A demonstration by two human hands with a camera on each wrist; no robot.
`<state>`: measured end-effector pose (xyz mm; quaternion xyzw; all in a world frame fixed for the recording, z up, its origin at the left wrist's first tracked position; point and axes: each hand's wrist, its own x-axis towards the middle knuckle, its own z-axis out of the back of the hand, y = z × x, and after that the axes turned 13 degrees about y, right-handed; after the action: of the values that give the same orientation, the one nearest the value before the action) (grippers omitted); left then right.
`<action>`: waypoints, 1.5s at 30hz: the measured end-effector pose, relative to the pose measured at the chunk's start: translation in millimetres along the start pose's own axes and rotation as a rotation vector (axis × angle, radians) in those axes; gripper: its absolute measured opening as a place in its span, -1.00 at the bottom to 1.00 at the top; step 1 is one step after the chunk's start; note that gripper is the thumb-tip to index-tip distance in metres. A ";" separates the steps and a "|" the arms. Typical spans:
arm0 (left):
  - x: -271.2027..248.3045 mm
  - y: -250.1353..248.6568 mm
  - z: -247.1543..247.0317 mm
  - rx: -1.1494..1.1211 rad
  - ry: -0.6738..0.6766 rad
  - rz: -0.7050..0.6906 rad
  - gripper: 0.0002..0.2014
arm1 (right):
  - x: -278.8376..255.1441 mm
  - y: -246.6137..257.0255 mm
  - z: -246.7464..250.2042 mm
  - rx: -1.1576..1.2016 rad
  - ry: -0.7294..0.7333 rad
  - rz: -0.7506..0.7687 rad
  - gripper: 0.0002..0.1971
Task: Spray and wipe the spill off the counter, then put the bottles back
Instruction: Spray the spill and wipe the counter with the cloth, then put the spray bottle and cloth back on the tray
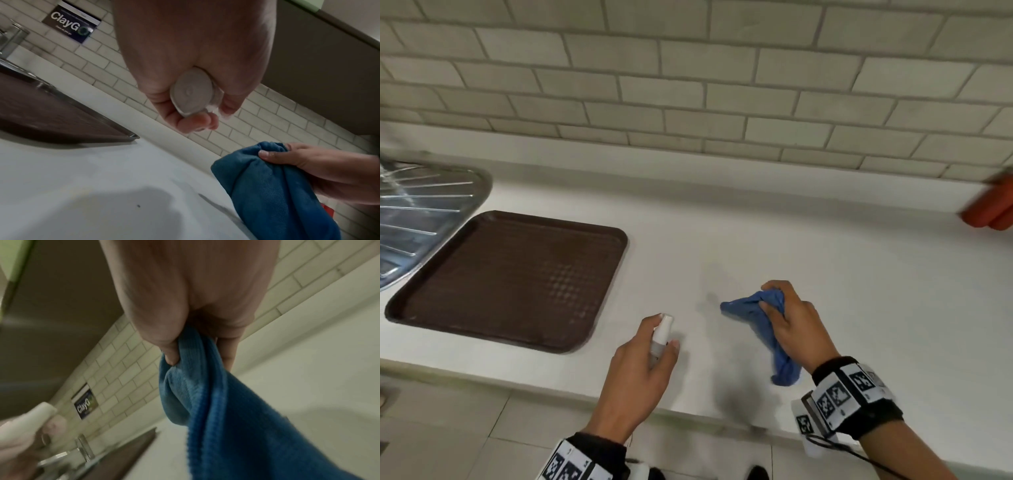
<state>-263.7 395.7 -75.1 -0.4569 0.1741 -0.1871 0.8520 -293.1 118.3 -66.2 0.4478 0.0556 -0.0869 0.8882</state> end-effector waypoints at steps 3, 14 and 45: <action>-0.2 10.2 28.5 -0.073 -0.018 -0.019 -0.79 | 14.6 35.4 -21.1 0.104 0.017 0.013 -0.82; 1.3 39.2 119.5 -0.253 -0.188 -0.018 -0.73 | 66.7 150.7 -89.9 0.335 0.179 0.055 -0.75; 122.3 177.4 335.2 -0.185 -0.264 0.065 -0.70 | 248.9 265.4 -248.2 0.730 0.532 -0.083 -0.79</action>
<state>27.8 667.2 -65.3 -0.5482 0.0920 -0.0810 0.8273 -0.5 447.1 -48.7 0.7357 0.2656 -0.0182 0.6228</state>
